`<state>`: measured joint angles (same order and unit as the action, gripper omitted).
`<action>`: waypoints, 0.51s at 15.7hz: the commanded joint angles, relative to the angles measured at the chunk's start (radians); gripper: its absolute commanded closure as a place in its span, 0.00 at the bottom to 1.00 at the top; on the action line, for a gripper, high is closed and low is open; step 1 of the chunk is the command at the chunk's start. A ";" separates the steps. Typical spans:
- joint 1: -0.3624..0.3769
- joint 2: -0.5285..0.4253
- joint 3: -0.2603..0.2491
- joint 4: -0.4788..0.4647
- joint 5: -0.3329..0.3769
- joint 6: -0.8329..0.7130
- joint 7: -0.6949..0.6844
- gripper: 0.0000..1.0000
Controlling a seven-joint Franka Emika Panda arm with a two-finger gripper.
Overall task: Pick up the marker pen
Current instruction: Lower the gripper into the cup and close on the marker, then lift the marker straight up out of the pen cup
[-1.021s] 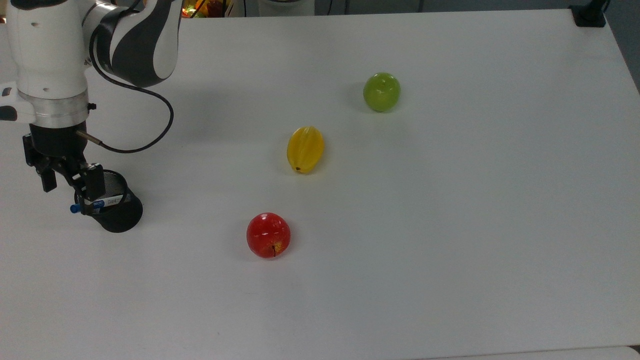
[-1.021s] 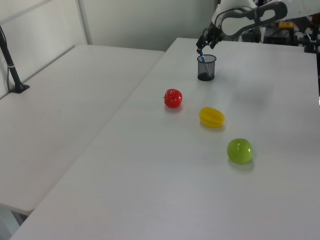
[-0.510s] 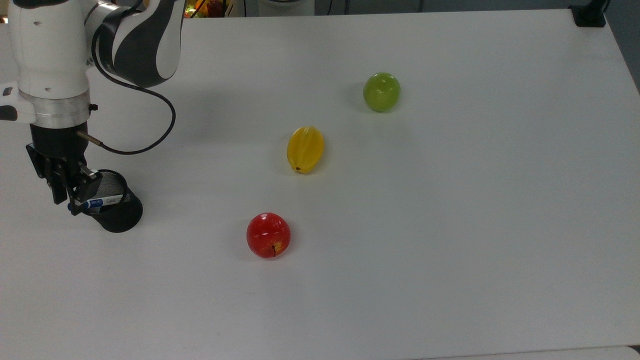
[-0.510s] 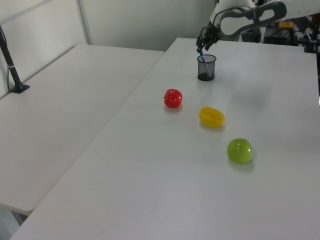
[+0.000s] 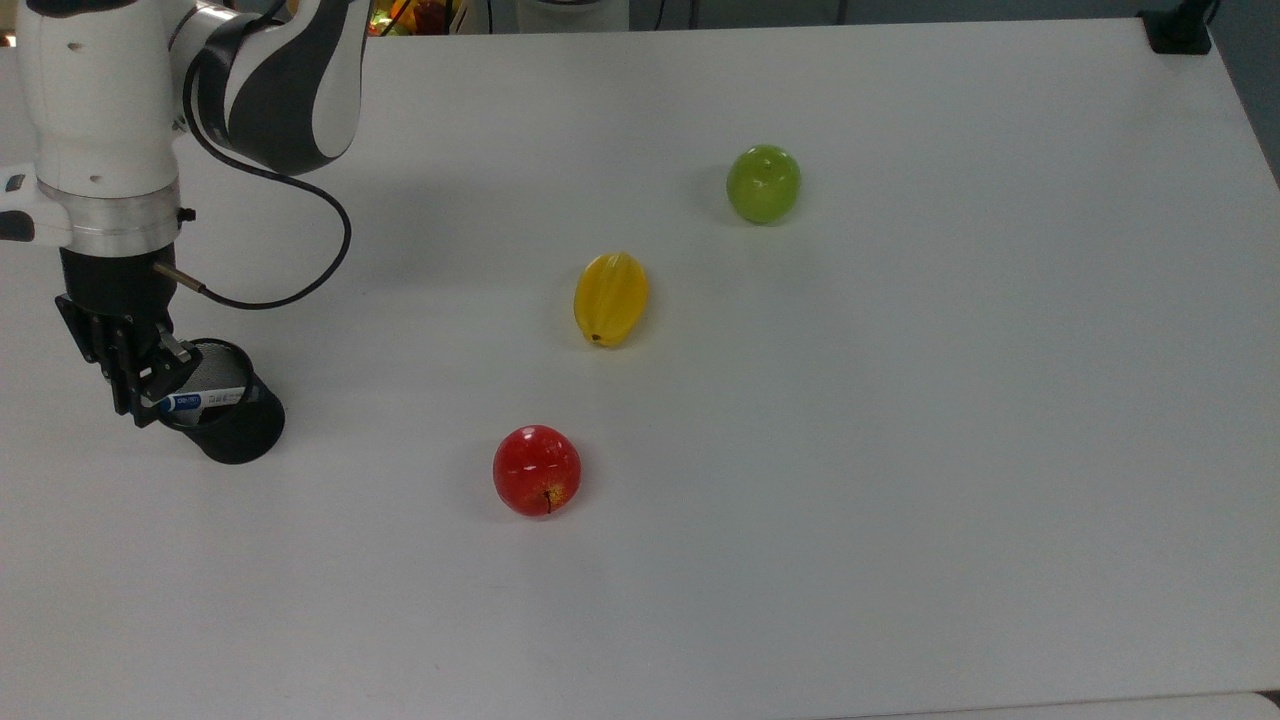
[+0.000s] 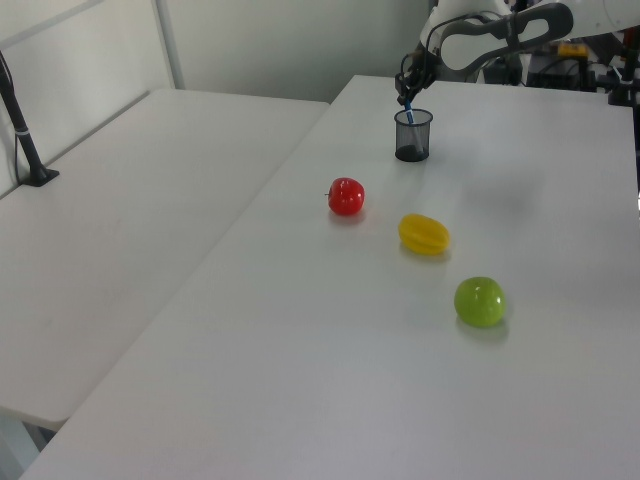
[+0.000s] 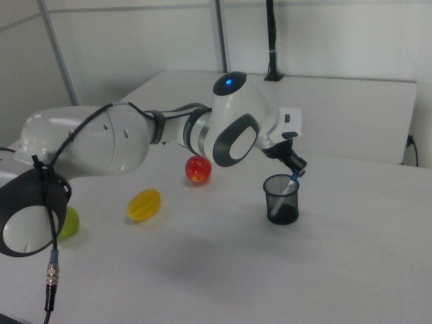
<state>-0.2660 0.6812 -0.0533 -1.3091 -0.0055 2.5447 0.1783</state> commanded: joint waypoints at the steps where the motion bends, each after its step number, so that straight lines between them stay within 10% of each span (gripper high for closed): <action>1: 0.010 0.004 -0.008 0.013 -0.022 0.012 0.029 1.00; 8: -0.001 -0.084 -0.011 -0.001 -0.001 0.006 0.032 1.00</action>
<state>-0.2709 0.6684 -0.0544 -1.2817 -0.0056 2.5449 0.1837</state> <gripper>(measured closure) 0.811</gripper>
